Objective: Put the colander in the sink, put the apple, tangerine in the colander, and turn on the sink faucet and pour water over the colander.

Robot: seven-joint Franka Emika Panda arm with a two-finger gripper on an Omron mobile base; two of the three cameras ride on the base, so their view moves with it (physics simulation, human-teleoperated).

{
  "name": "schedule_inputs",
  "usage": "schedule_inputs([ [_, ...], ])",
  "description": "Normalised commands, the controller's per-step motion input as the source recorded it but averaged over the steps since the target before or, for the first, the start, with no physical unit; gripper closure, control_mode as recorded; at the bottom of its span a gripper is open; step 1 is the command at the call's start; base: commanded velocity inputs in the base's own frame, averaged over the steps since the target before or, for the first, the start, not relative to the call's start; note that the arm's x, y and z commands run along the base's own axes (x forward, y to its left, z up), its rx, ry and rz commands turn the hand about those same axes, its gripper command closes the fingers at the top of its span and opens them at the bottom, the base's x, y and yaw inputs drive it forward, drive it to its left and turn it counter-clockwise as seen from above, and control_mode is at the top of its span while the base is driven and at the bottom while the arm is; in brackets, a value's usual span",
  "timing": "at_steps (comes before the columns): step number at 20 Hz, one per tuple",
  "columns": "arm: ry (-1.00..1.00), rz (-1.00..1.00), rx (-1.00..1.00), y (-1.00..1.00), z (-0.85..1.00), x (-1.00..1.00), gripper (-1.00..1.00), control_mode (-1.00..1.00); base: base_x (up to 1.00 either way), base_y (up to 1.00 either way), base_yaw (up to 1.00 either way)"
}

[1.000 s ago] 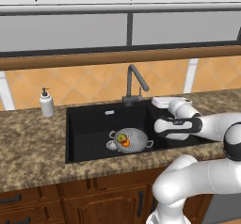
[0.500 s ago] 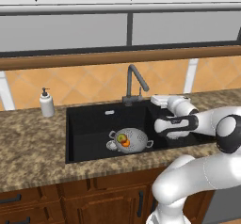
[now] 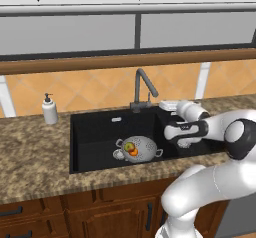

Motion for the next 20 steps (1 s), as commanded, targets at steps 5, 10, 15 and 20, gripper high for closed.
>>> schedule_inputs([
  [5, 0.03, 0.0, 0.0, 0.0, 0.0, 0.15, -1.0, -1.0, 0.0, 0.0, 0.0],
  [10, 0.0, 0.0, 0.0, 0.0, -0.02, 0.3, -1.0, -1.0, 0.0, 0.0, 0.0],
  [15, 0.0, 0.0, 0.0, 0.0, -0.19, 0.32, -1.0, -1.0, 0.0, 0.0, 0.0],
  [20, -0.01, 0.0, 0.0, 0.0, -0.33, 0.27, -1.0, -1.0, 0.0, 0.0, 0.0],
])
